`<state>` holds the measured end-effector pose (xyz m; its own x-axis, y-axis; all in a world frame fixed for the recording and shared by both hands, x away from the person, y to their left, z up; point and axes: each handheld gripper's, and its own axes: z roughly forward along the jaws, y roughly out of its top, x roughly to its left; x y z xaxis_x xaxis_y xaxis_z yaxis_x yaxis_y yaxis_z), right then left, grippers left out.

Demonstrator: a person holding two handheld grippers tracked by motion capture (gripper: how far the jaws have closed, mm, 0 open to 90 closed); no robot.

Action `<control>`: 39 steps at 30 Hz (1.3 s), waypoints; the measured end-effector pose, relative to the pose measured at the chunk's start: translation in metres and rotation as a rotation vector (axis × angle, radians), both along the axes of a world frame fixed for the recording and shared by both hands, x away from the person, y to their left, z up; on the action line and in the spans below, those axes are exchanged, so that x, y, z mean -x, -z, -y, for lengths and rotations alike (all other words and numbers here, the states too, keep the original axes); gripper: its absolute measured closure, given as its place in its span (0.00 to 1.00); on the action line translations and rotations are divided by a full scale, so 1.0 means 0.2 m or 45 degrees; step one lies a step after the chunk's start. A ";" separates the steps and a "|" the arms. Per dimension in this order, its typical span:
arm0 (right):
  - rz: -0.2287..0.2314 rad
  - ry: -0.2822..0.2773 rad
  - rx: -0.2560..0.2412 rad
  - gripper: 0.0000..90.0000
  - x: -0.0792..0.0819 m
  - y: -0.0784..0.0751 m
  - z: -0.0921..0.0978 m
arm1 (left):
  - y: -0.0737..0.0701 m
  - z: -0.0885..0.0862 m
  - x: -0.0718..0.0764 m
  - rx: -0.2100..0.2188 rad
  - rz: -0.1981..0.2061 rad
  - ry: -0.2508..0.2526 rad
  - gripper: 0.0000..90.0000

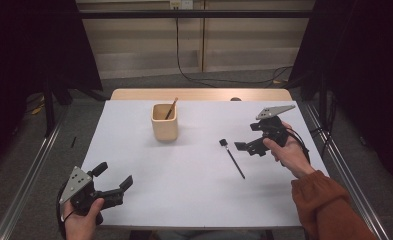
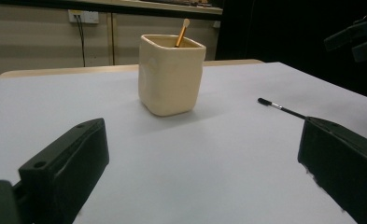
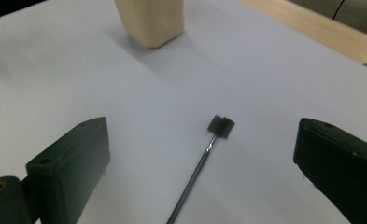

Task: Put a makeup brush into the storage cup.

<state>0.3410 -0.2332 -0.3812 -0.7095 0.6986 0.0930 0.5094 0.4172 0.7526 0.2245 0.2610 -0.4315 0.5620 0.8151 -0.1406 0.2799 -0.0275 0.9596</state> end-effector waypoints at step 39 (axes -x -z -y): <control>-0.603 -0.080 0.526 0.43 -0.12 0.18 -0.15 | 0.00 0.02 0.00 -0.033 -0.010 0.015 0.02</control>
